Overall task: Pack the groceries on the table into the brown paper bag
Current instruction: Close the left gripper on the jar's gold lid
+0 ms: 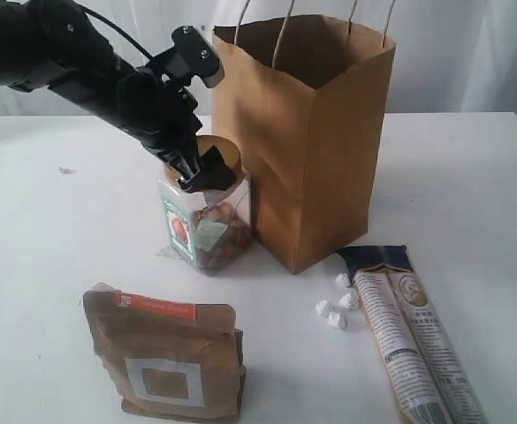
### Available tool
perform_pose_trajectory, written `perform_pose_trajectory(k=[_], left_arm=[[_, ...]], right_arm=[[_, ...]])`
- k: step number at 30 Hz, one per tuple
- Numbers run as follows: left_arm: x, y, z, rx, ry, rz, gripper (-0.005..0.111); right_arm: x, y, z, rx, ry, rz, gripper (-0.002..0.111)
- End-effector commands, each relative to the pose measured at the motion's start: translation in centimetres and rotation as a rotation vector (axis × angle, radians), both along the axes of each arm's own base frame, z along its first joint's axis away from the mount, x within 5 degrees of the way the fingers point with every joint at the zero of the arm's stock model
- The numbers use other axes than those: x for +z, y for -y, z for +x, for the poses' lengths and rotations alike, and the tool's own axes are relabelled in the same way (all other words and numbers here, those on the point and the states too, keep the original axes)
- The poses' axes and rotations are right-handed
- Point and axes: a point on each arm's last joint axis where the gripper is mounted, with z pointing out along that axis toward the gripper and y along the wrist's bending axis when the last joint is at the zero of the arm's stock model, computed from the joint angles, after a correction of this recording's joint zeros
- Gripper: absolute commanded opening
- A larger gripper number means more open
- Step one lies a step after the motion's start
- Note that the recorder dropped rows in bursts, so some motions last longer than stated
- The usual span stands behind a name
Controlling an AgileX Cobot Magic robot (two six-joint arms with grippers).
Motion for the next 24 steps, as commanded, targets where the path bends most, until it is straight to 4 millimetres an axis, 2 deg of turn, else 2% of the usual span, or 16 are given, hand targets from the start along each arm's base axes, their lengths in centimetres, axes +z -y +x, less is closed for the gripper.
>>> perform_pose_trajectory(k=[1,15,24], left_arm=[[0.5,0.1,0.4,0.024,0.045,-0.021,0.105],[-0.5,0.1,0.7,0.024,0.035,0.002,0.105],[-1.9,0.3,0.5,-0.006,-0.049,0.031,0.105]], right_arm=[[0.0,0.0,0.0,-0.006,0.006,0.001,0.0],[0.0,0.0,0.0,-0.006,0.006,0.001,0.0],[0.0,0.0,0.0,-0.006,0.006,0.001,0.0]])
